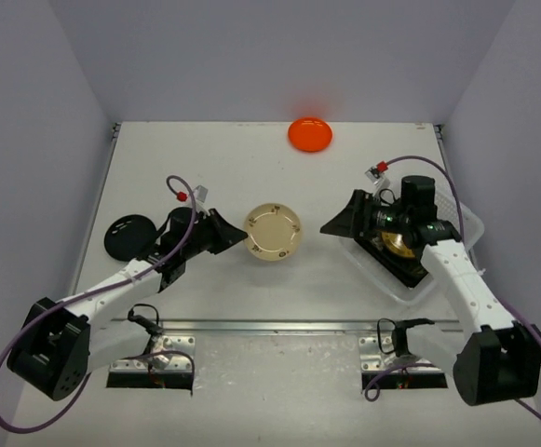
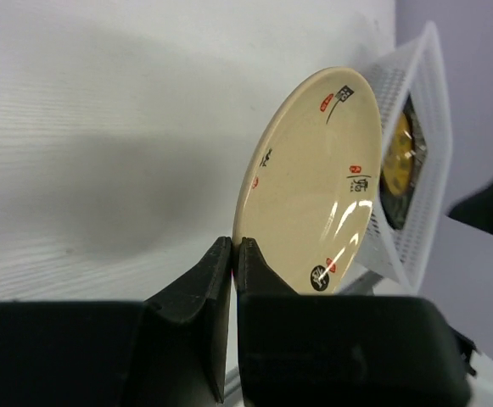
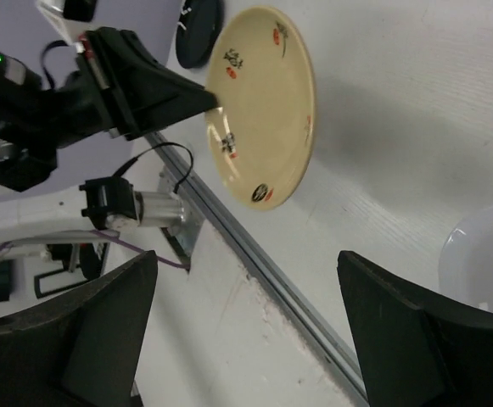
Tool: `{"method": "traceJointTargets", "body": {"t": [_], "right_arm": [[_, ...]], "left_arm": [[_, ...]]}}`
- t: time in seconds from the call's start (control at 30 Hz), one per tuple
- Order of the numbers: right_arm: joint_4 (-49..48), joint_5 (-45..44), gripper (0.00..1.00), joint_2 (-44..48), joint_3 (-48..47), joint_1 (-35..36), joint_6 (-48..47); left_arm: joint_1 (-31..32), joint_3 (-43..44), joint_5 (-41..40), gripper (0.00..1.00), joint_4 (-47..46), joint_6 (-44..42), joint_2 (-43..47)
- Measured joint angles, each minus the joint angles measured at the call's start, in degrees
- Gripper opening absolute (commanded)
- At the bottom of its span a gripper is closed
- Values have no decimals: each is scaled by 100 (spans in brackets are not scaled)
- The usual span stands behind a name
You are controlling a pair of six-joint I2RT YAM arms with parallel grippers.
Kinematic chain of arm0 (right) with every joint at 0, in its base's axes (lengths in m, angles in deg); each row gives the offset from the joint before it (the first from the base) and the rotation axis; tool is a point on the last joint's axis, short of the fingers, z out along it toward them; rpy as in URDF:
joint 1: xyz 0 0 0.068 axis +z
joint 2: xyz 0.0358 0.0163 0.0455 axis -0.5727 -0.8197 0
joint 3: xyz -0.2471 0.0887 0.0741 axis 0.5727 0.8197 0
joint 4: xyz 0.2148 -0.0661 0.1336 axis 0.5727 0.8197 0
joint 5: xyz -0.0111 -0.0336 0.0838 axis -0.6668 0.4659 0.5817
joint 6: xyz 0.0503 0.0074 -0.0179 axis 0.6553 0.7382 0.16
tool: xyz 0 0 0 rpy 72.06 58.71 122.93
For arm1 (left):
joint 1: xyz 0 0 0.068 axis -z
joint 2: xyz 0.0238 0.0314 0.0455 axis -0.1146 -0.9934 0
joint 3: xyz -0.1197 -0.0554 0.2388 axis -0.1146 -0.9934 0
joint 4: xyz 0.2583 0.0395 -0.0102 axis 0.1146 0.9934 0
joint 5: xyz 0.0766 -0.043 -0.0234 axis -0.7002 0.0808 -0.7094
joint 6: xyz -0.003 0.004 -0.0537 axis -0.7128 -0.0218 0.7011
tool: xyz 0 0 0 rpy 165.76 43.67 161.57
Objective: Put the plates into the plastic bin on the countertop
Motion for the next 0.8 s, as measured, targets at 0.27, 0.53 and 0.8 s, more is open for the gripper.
{"method": "traceJointTargets", "body": {"t": [0.27,0.53,0.8], "right_arm": [[3,-361,0,-870,-229,582,-195],[-104,-888,0,-534,-173,514,17],[-73,-1793,0,1421,696,-2233,1173]], "left_arm": [[387,482,579,1,27,-5,126],[392,750,-57,100,784,-109,258],[364,1630,-3024,100,2878,74,1085]]}}
